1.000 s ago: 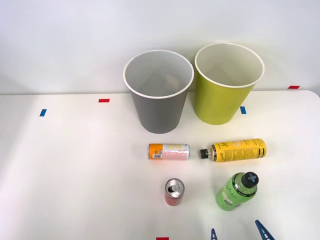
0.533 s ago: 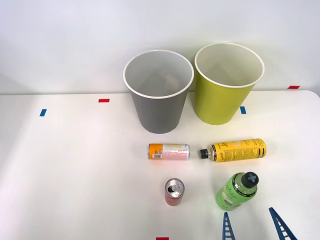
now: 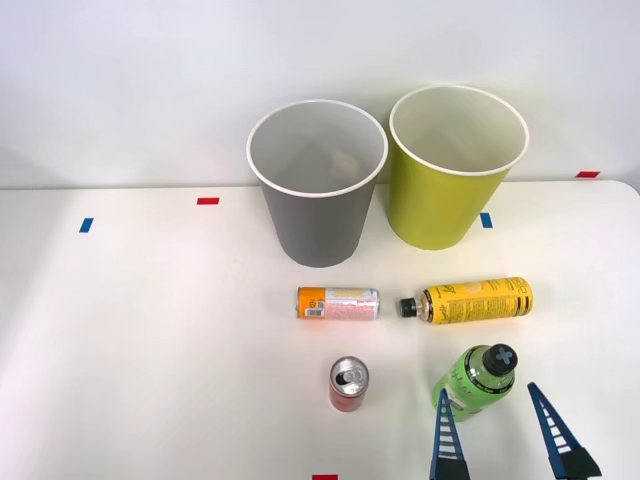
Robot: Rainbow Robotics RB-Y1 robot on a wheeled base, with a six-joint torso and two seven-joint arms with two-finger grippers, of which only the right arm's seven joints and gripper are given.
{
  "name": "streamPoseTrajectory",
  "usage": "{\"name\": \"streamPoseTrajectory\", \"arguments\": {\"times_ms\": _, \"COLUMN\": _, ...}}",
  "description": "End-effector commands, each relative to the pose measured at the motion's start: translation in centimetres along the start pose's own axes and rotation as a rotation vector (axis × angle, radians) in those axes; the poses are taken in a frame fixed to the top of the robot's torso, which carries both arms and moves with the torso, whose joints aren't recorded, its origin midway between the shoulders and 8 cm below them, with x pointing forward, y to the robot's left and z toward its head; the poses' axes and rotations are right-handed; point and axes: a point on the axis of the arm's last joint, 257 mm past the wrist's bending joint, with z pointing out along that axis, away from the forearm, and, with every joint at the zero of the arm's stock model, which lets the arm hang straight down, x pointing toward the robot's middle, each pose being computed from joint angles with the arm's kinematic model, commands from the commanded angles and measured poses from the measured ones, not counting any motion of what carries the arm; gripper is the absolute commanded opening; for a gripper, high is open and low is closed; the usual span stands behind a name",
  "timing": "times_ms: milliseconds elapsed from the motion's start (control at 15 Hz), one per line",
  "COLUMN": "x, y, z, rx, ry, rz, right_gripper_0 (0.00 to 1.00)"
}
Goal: Put cans in the gray bin, plastic bottles in the light green bin
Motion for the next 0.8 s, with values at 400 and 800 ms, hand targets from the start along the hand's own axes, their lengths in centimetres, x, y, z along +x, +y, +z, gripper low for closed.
{"name": "streamPoseTrajectory", "arguments": {"times_ms": 400, "x": 0.7, "y": 0.4, "z": 4.2, "rx": -0.001, "ry": -0.018, "rz": 0.028, "right_gripper_0": 1.0}}
{"name": "streamPoseTrajectory", "arguments": {"times_ms": 800, "x": 0.7, "y": -0.2, "z": 4.8, "rx": 0.0, "ry": -0.023, "rz": 0.031, "right_gripper_0": 1.0}}
